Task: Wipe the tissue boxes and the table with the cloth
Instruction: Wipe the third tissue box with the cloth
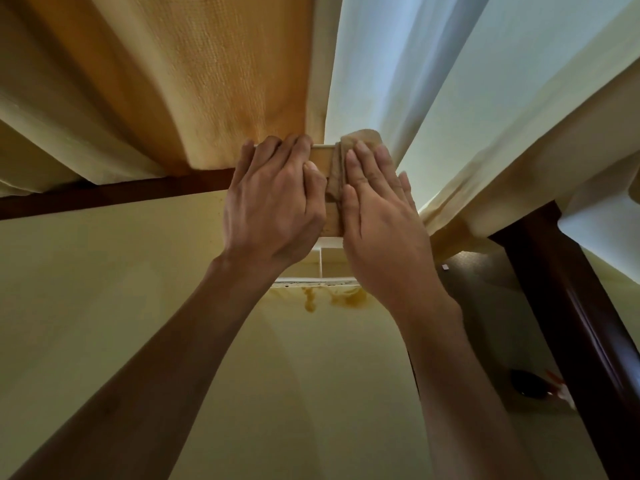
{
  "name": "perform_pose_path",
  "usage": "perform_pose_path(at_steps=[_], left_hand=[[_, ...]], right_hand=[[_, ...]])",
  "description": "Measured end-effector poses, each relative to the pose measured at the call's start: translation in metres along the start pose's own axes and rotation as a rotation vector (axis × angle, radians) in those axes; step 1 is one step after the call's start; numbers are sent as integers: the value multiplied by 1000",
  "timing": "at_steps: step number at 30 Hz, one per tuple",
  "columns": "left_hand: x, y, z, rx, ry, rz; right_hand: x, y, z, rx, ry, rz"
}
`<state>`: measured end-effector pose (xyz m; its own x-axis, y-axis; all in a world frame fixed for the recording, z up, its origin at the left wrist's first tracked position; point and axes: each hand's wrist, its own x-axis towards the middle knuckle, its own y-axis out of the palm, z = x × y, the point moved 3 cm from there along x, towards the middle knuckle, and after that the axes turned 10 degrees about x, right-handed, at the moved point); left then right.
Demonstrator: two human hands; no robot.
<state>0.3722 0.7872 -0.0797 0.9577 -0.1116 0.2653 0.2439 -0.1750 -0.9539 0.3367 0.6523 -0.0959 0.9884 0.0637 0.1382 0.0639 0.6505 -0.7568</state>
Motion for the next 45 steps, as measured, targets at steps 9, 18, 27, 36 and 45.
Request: perform_pose_path(at_steps=[9, 18, 27, 36, 45], left_hand=[[0, 0, 0, 33, -14, -16], [1, -1, 0, 4, -2, -21], [0, -2, 0, -2, -7, -20], [0, -1, 0, -1, -20, -21], [0, 0, 1, 5, -8, -6]], right_hand=[[-82, -1, 26, -48, 69, -97], [-40, -1, 17, -53, 53, -54], [8, 2, 7, -65, 48, -8], [-22, -1, 13, -49, 60, -26], [-52, -5, 16, 28, 49, -46]])
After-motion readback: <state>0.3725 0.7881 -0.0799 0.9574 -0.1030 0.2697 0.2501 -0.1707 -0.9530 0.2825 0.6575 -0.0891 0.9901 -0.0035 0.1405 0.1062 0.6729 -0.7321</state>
